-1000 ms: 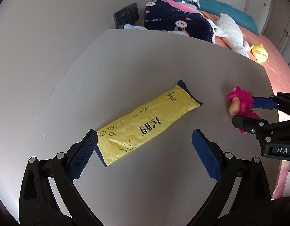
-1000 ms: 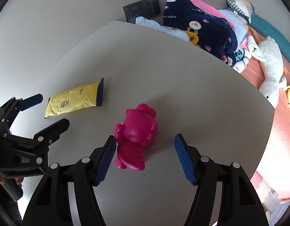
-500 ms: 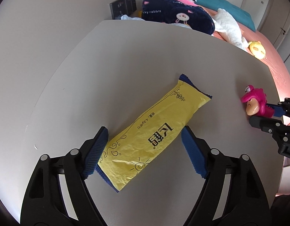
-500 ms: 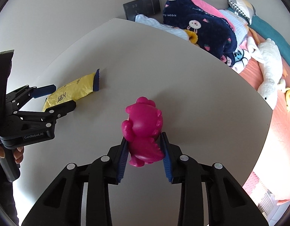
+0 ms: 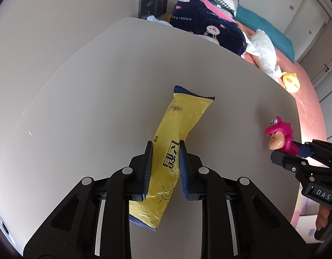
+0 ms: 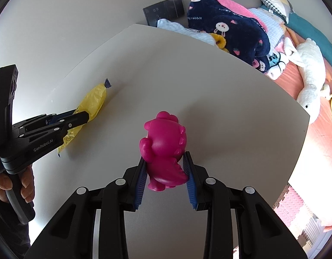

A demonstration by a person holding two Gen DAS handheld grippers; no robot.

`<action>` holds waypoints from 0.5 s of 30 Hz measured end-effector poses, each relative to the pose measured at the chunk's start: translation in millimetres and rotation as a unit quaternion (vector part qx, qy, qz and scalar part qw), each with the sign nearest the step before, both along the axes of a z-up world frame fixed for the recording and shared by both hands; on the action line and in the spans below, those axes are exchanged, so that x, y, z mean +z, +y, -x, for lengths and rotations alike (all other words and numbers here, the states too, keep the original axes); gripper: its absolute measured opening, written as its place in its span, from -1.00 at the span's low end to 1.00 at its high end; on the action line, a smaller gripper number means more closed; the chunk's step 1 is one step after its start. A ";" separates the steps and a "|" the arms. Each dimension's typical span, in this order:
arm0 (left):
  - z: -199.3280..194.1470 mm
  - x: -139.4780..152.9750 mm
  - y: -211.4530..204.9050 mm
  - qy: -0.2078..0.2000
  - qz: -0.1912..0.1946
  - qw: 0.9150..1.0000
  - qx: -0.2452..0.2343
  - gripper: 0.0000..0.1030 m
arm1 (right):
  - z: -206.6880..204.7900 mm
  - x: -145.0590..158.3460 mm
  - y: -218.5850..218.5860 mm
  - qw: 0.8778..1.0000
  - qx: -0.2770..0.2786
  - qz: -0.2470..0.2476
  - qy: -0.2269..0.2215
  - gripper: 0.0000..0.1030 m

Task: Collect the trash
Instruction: 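Carry the pink toy and yellow packet over the black bin with both tools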

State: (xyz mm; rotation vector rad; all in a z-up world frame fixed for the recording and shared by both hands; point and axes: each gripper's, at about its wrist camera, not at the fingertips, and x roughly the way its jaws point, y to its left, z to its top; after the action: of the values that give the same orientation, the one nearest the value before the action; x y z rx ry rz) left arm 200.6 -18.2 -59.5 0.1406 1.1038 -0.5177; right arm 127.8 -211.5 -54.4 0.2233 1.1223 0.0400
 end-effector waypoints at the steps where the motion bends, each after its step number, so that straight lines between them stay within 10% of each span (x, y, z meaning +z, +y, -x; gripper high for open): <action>1: 3.2 0.8 0.1 0.000 0.003 1.000 0.004 -0.59 | 2.4 1.9 -0.3 1.000 0.000 0.000 -0.002 -0.33; 15: 58.1 26.9 -29.0 -0.011 0.020 1.000 -0.018 -0.59 | 48.3 29.0 -17.1 0.999 -0.006 -0.004 -0.036 -0.33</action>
State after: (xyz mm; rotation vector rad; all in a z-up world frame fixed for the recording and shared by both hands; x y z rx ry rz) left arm 142.5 -47.2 -32.7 0.1302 1.0706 -0.5686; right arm 79.6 -228.6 -25.5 0.2346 1.0488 0.0421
